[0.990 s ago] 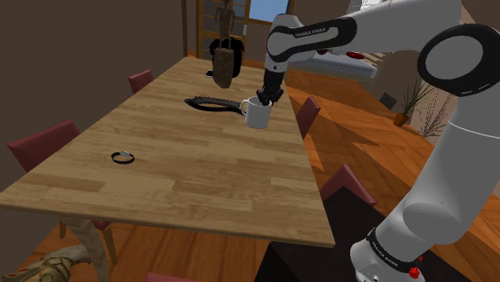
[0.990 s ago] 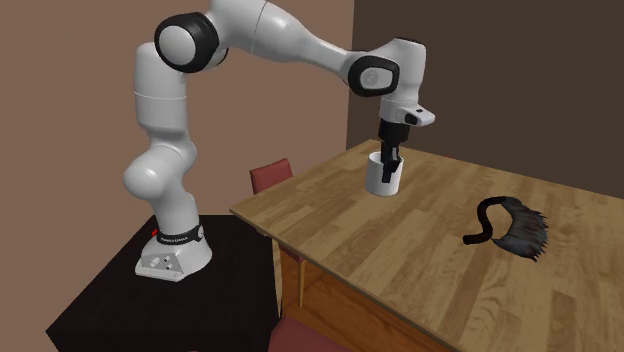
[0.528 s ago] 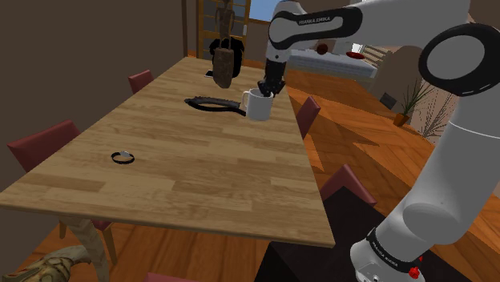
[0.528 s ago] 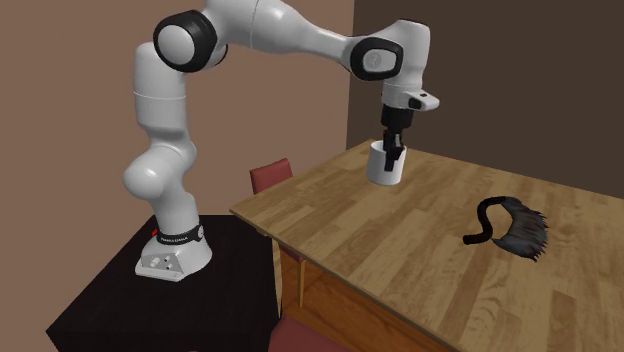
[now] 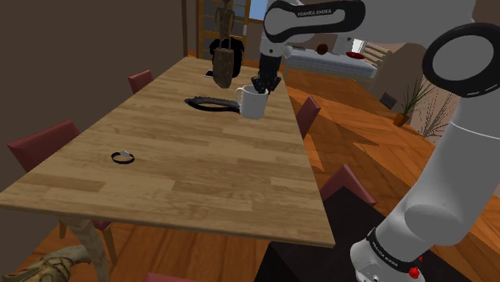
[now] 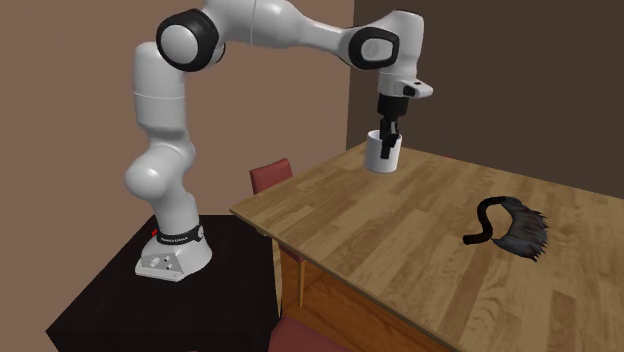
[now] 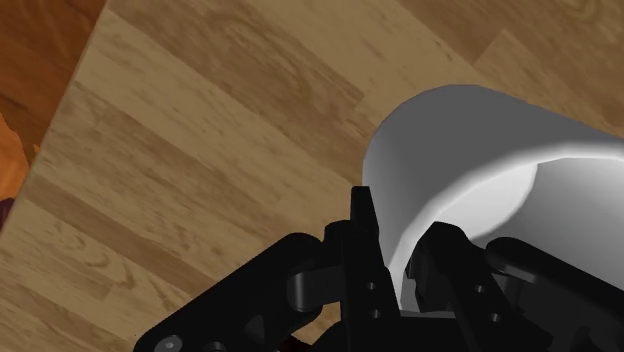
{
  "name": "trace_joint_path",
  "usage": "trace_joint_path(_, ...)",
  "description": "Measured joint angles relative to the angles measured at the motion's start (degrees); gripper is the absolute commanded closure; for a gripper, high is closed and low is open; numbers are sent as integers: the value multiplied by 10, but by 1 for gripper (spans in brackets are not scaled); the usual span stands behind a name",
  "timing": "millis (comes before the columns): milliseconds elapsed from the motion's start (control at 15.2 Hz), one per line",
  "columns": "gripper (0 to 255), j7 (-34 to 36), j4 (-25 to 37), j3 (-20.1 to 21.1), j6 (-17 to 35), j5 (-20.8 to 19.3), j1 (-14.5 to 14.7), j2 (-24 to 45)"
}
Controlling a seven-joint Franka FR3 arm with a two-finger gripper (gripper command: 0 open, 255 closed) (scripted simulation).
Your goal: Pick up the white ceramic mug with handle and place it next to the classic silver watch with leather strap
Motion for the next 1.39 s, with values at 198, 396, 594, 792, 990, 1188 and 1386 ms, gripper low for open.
trace_joint_path(198,255,36,-9,15,11,-2,21,1)
trace_joint_path(396,255,77,-9,31,16,-4,46,6)
trace_joint_path(594,255,116,-1,47,21,-7,69,18)
trace_joint_path(792,255,154,17,60,25,-12,93,41)
trace_joint_path(990,255,190,36,73,22,-17,116,56)
trace_joint_path(1188,255,226,75,84,18,-25,141,91)
trace_joint_path(1386,255,260,115,93,10,-33,167,124)
